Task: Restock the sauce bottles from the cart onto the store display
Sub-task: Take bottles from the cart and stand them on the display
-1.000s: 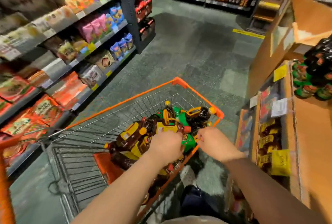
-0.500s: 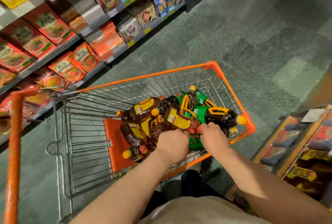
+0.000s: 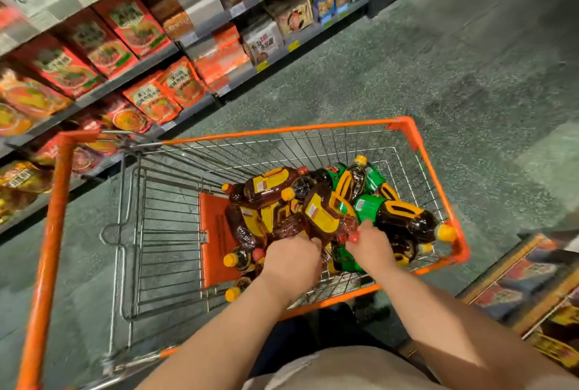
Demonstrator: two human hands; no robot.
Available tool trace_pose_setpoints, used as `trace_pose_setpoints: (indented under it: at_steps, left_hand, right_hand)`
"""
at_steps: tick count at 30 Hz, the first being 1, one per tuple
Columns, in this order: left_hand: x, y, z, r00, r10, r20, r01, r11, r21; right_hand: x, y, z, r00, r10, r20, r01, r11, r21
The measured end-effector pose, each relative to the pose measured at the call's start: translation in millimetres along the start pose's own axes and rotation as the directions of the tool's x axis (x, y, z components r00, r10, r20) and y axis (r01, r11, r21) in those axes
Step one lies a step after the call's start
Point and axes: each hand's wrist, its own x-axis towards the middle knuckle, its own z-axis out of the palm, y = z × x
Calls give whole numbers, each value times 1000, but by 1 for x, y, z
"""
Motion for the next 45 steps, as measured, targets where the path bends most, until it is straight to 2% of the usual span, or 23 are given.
trace_pose_setpoints:
  at_steps: [6,12,15,17,20,23,25,27,30,34,40,45]
  left_hand:
    - [-10,-13,-13,1000,20,-3,-20,1000,13]
    - [-16,-21,-35,990,45,-136,-54,997,-63]
    - [-18,-16,-45,972,121,-199,-143,985,-98]
    - [-18,-7,-54,951,198,-237,-233,964,-129]
    - [-24,16,-71,884,347,-313,-406,901,-150]
    - [-34,44,-91,779,535,-327,-597,792,-126]
    - [-39,63,-107,671,680,-295,-734,665,-137]
    - [-42,86,-126,544,805,-234,-839,528,-133]
    - [-46,128,-157,401,911,-94,-916,402,-16]
    - [-69,200,-183,223,975,-22,-969,224,108]
    - [-117,325,-177,-87,994,63,-964,-100,247]
    - [-170,417,-172,-258,956,138,-902,-290,321]
  right_hand:
    - [-25,-49,-13,986,-95,-135,90,995,-41]
    - [-77,-88,-54,952,-69,-299,76,997,9]
    - [-116,-94,-78,922,-14,-388,40,997,59]
    - [-142,-94,-94,876,13,-482,26,997,73]
    - [-186,-87,-118,828,40,-559,38,991,128]
    - [-233,-71,-139,798,70,-598,71,975,209]
    - [-264,-55,-151,777,92,-623,74,969,235]
    - [-294,-38,-163,766,114,-632,37,975,221]
    - [-338,-13,-180,753,164,-637,-52,980,191]
    - [-397,16,-201,703,284,-652,-193,959,209]
    - [-498,60,-223,650,403,-645,-364,909,200]
    - [-578,108,-228,550,551,-628,-454,828,329]
